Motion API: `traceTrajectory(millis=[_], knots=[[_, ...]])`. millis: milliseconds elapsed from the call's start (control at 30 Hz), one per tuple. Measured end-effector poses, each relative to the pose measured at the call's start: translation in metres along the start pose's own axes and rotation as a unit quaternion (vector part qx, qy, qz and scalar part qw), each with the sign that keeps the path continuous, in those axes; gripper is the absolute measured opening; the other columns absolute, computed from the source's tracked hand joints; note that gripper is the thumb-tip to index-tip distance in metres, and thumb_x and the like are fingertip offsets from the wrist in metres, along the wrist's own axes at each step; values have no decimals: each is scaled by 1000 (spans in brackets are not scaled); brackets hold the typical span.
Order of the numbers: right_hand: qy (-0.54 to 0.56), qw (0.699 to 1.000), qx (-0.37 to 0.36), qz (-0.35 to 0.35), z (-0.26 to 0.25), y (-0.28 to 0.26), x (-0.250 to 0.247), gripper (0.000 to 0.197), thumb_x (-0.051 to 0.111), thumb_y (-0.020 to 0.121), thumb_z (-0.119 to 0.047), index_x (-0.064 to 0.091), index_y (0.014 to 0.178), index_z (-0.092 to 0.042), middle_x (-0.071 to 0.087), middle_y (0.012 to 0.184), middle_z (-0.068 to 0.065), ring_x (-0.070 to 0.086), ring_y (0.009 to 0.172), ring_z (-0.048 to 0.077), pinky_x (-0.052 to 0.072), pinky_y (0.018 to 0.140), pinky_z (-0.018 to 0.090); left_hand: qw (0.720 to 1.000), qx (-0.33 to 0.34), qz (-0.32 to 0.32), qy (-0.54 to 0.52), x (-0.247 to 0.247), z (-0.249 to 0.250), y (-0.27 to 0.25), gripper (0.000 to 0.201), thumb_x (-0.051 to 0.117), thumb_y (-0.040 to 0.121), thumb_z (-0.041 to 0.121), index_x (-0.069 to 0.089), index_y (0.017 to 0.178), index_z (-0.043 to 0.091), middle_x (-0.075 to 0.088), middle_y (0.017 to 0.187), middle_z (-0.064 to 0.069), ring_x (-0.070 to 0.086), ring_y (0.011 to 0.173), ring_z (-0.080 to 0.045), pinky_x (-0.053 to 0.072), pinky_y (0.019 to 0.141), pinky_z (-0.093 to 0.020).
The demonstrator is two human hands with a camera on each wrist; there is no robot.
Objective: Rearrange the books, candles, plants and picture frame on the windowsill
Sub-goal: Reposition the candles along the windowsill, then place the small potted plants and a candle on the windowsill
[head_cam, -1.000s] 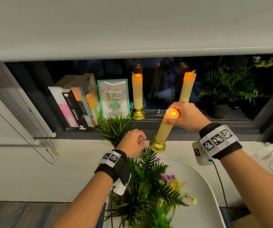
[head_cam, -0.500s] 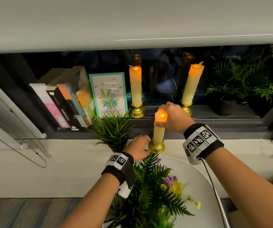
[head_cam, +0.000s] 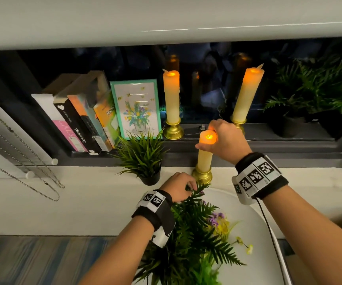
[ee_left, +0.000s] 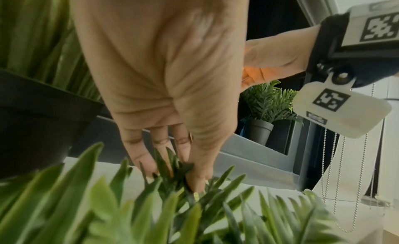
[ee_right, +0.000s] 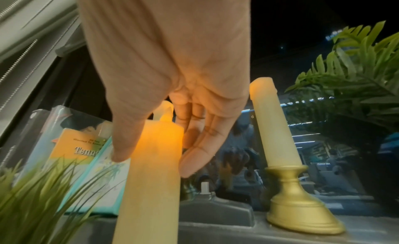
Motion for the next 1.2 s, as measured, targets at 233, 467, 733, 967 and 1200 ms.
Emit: traceTrajectory(millis=[233,467,733,967,1200], knots=[[16,1000,-10,-13,-2,-2,15,60,75,73,-49,49,118,-17,54,114,5,56,99,25,52,76,39,999,5,22,-28,-4,-5,-18,17,63,87,14,69,100,24,63,110,4,60,93,-16,50,86,-28],[42,999,-4,-7,1,-10,18,68,78,71,-44,42,124,-21,53,120,5,55,106,26,52,81,41,995,-1,75,-72,-26,-12,-45,14,62,90,14,69,102,17,66,104,3,60,89,-8,44,74,-16],[95,992,-15,84,5,-31,4,82,83,68,-34,36,133,-18,45,125,7,52,112,26,51,90,42,990,-19,112,-78,-38,-30,-83,14,62,90,16,69,102,16,66,98,5,60,89,-9,39,67,-6],[121,984,-128,2,-30,-93,13,46,74,78,-24,48,116,-21,55,101,-2,57,84,15,53,74,37,997,-57,34,-46,-33,-37,-98,14,67,86,13,67,101,14,64,93,1,58,81,-8,41,65,-4],[-48,883,-232,-405,-49,-131,86,63,72,79,-15,44,134,-30,44,129,5,50,111,23,47,94,42,992,-88,51,-72,-18,-45,-119,11,63,87,9,69,96,10,68,92,-3,62,85,-14,46,77,-20]])
Point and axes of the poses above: each hand's wrist, its own y-axis towards the middle knuckle, its own x-axis out of the palm, z = x × y, the point moved 1 cm from there along y, towards the middle knuckle
